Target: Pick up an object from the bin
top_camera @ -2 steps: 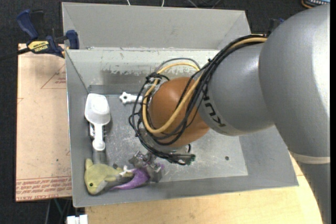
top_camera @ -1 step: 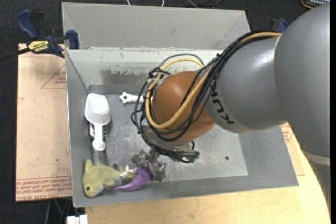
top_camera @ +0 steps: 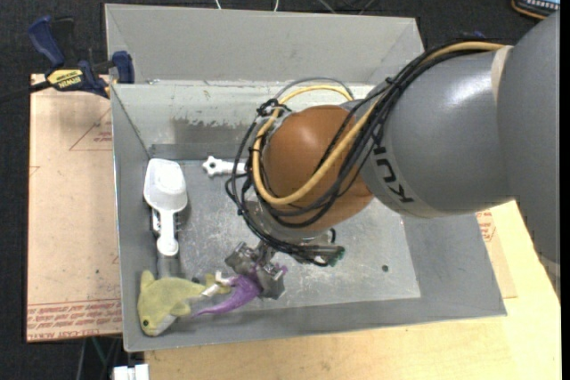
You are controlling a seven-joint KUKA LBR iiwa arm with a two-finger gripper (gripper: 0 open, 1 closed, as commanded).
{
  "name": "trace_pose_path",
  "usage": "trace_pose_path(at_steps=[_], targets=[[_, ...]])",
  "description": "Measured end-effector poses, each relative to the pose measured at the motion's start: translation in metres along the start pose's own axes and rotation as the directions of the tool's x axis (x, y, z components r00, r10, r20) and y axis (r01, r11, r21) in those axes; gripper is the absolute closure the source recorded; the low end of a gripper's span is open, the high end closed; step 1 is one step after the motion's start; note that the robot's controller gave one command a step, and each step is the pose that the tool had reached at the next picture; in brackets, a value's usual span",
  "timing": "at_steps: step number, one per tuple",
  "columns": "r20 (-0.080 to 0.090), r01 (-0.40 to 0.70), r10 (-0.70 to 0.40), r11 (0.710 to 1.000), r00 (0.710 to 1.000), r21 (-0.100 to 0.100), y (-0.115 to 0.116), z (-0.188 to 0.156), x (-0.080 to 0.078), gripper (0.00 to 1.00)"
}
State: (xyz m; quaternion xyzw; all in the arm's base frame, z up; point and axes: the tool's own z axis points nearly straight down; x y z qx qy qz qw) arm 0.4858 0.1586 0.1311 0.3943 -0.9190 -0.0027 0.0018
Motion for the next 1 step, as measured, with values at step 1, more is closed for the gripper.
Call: trace_pose_path(at_steps=[1], targets=[[0.002, -0.001, 0.001, 1.0, 1.0, 0.001, 0.0, -0.0153, -0.0005, 1.0]])
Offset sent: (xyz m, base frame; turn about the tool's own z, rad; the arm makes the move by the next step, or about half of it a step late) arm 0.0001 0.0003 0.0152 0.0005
